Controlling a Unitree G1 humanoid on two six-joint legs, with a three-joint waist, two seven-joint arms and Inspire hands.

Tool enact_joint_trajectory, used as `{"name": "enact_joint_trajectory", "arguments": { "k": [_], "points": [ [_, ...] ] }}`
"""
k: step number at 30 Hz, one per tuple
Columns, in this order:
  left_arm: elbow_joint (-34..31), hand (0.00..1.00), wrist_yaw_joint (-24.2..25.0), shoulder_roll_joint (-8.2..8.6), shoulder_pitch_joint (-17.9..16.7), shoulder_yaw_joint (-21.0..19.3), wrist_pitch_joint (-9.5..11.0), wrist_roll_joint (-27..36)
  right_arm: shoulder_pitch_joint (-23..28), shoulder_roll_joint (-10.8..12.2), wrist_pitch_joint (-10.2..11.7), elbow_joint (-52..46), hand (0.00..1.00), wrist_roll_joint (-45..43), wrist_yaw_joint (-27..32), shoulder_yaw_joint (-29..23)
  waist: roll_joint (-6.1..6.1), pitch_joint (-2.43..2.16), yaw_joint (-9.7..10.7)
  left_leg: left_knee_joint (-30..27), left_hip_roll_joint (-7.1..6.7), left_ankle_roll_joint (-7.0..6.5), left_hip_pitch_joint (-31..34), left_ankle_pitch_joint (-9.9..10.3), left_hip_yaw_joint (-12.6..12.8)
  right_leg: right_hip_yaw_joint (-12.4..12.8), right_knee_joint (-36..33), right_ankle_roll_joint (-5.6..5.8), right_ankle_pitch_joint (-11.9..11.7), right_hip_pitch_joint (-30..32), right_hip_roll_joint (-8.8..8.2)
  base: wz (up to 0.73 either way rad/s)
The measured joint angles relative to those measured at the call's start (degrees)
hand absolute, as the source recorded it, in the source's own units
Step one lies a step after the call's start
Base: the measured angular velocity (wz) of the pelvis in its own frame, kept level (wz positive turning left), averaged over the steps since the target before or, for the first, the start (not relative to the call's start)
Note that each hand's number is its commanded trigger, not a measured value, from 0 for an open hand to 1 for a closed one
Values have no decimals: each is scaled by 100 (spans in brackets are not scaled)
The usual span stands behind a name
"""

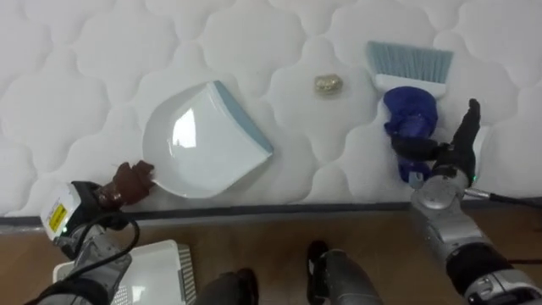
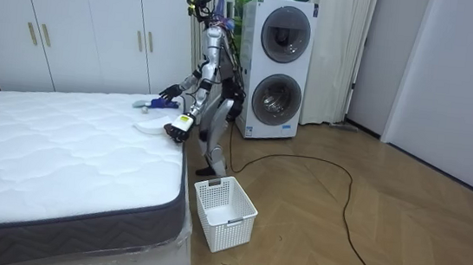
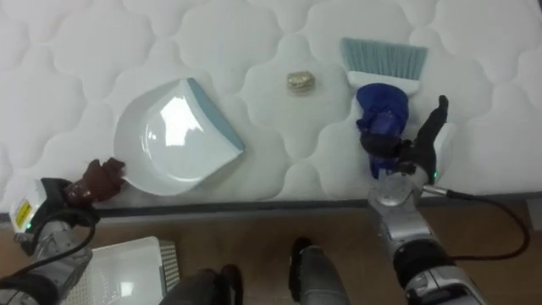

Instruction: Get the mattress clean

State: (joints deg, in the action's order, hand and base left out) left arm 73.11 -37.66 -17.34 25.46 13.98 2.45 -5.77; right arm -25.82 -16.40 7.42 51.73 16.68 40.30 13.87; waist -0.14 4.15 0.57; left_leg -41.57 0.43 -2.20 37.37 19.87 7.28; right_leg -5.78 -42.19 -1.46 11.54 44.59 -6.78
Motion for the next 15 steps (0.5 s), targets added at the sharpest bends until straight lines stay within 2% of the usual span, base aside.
{"name": "enact_joint_trajectory", "arguments": {
  "k": [4, 8, 12, 15],
  "points": [
    [-1, 100, 95, -14, 40, 108, -1, -10, -97, -211, -1, 228, 0, 399, -385, 1, 0, 3, -113, -36, 7, 0, 5, 0, -2, -18, -60, -14, 13, 0, -11, 0],
    [0, 100, 171, -19, 88, 148, -8, -3, -176, -235, -2, 401, 0, 797, -753, 1, -2, 36, -156, -145, 14, -8, 54, 14, -52, -36, -109, -16, 48, 15, -17, 4],
    [-1, 100, 209, -21, 119, 192, -7, 3, -252, -271, -2, 614, 0, 787, -1036, -7, 18, 48, -166, -233, 11, 5, 122, 62, -131, -114, -165, -29, 69, 45, -24, 8],
    [-2, 100, 214, -21, 118, 192, -29, -5, -252, -392, -4, 680, 0, 783, -1248, -15, 33, 57, -221, -244, 15, 10, 147, 66, -162, -157, -160, -39, 63, 54, -20, 3]
  ]
}}
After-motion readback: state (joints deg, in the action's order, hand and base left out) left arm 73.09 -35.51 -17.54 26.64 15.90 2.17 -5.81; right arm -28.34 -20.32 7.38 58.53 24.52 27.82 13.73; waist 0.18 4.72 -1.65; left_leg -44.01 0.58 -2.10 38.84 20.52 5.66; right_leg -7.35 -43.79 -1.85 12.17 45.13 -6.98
